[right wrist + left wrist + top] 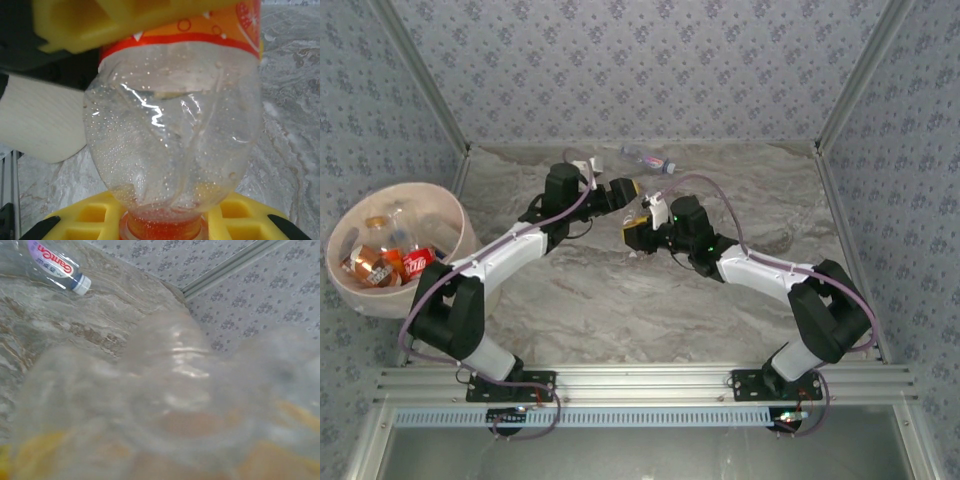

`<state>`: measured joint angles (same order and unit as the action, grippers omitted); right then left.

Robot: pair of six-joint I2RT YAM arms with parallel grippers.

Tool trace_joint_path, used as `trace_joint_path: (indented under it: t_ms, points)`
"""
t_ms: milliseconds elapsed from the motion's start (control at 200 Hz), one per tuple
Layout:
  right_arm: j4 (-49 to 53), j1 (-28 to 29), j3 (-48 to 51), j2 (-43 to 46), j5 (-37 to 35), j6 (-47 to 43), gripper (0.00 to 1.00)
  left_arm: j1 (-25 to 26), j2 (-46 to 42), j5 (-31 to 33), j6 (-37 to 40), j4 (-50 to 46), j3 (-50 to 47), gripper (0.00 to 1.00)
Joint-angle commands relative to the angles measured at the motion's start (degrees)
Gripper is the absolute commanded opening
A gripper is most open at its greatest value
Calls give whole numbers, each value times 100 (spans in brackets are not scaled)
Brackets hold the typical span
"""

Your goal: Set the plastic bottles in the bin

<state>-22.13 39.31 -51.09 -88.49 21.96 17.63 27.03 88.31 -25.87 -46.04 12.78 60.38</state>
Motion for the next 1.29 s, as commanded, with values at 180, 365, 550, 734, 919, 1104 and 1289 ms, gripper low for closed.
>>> trace_joint_path:
  t_ms: [180,365,550,734,919,1104,1289]
  points:
    - [-282,-56,230,327,495,78,56,-25,-236,-214,34,63,142,52]
    - [5,-383,305,617,891,96,73,-76,-543,130,306,-370,151,49]
    - [-252,-628,475,867,897,181,96,-230,-917,420,461,-768,97,49]
    - [-820,-829,769,951,174,576,100,-447,-1413,736,818,-1603,274,49]
    - [-1277,-1042,1183,916,-958,1091,100,-584,-2023,1241,1342,-2647,751,49]
    - [-922,-1228,1182,910,-1663,1157,100,-651,-2636,2066,1826,-3522,1096,49]
    - [-850,-1355,1128,805,-1831,1294,100,-730,-3065,2573,2238,-4180,1525,49]
